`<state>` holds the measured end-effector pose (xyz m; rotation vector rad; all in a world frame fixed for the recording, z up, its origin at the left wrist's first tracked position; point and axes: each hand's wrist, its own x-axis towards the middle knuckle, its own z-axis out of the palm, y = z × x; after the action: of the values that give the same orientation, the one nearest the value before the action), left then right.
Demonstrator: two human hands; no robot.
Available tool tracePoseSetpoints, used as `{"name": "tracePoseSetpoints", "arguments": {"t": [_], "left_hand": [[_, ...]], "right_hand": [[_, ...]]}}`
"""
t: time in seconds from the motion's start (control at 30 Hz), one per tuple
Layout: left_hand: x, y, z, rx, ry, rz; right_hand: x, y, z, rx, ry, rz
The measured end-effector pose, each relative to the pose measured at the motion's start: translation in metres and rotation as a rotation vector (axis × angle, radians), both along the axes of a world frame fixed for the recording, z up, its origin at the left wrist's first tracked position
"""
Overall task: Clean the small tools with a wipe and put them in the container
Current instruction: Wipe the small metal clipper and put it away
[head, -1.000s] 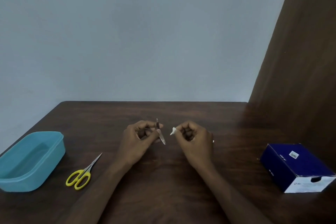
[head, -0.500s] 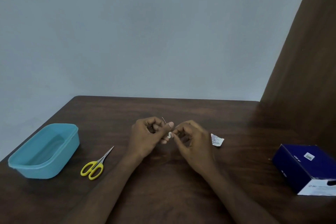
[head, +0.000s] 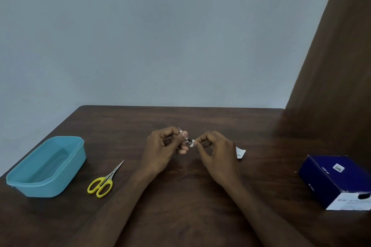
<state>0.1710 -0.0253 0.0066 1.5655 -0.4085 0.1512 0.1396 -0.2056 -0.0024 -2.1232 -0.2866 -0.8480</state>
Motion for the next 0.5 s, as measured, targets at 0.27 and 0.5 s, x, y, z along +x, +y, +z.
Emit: {"name": "tracePoseSetpoints", "arguments": {"t": [0.27,0.5], "left_hand": [[0.000,0.001,-0.001,0.011,-0.005,-0.022],[0.001,0.002,0.000,-0.049,0.039,0.047]], "right_hand": [[0.000,0.002,0.001,0.051,0.012,-0.002],[-0.014,0.008,0.012,0.052,-0.243,0.022]]}}
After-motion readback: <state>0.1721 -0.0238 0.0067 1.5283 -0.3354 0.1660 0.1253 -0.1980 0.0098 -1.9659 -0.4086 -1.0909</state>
